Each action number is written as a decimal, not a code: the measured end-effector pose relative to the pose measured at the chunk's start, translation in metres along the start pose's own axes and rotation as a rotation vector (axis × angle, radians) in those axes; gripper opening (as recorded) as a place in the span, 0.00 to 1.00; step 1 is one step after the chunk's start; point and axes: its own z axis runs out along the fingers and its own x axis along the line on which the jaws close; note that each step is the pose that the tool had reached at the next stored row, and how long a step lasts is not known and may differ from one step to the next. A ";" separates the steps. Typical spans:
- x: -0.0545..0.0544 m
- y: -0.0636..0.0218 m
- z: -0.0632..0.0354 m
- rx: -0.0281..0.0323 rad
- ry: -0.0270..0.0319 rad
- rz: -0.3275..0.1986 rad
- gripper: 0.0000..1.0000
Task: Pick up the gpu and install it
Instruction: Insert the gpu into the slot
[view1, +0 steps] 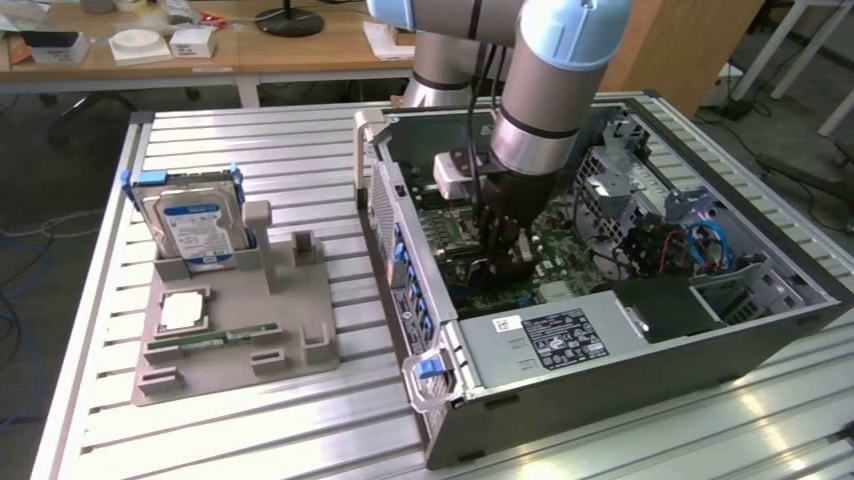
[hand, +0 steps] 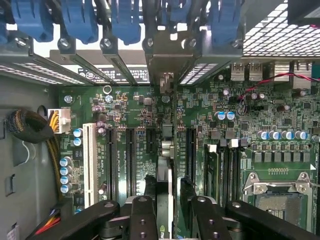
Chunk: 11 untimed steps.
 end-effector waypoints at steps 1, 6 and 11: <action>0.000 0.0000 -0.0013 0.0001 -0.0001 0.000 0.33; 0.000 0.0001 -0.0093 0.0009 -0.0001 0.000 0.33; 0.000 0.0003 -0.0200 0.0013 -0.0003 0.000 0.33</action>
